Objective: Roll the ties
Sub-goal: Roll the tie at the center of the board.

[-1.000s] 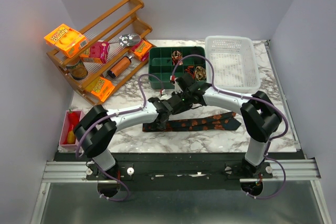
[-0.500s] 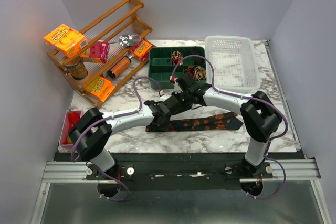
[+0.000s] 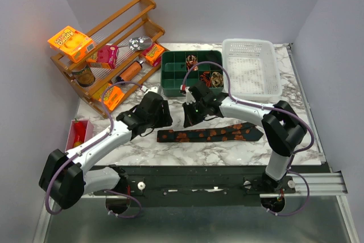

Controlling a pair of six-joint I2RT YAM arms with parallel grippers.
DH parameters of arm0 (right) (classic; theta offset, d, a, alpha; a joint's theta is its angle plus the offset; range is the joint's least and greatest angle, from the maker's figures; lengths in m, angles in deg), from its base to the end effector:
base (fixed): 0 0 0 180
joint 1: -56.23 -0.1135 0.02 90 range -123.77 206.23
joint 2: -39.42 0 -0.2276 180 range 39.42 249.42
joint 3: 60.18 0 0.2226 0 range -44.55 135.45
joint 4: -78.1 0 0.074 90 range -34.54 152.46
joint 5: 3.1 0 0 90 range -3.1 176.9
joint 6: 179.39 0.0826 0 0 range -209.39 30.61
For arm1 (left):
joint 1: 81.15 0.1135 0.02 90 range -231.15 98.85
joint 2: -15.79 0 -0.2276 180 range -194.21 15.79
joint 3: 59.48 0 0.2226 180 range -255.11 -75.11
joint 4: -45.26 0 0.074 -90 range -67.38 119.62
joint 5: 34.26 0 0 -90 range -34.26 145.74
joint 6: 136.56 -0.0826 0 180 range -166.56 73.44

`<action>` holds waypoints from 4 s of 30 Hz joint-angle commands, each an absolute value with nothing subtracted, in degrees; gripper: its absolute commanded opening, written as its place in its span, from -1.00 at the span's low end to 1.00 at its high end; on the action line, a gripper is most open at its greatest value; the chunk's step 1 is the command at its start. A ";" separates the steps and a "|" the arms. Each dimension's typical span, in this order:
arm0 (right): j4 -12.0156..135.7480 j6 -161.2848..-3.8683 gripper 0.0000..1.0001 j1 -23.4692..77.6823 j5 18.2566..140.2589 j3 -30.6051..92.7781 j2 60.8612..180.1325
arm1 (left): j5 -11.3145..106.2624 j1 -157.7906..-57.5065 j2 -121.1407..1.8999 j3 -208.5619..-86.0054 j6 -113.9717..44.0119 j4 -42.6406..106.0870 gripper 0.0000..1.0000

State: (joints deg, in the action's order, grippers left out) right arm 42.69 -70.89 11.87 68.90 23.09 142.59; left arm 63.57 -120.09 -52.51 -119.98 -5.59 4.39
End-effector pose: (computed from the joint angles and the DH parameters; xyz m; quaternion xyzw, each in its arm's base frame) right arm 0.2453 0.2755 0.1339 -0.2564 0.9084 0.2810 0.1734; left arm 0.2088 -0.1542 0.1777 -0.0406 0.9329 -0.1771 0.3109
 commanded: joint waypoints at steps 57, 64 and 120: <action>37.32 -73.75 -0.98 3.94 72.22 39.48 157.63 | 36.22 -97.41 -49.78 -94.54 -4.46 33.75 0.43; 37.41 -73.92 -0.98 4.20 73.27 38.95 157.81 | 35.26 -97.41 -50.92 -93.05 -4.02 36.38 0.43; 40.84 -71.20 -0.98 4.20 65.81 40.00 157.19 | 53.71 -103.82 -50.31 -111.59 -11.84 9.24 -0.84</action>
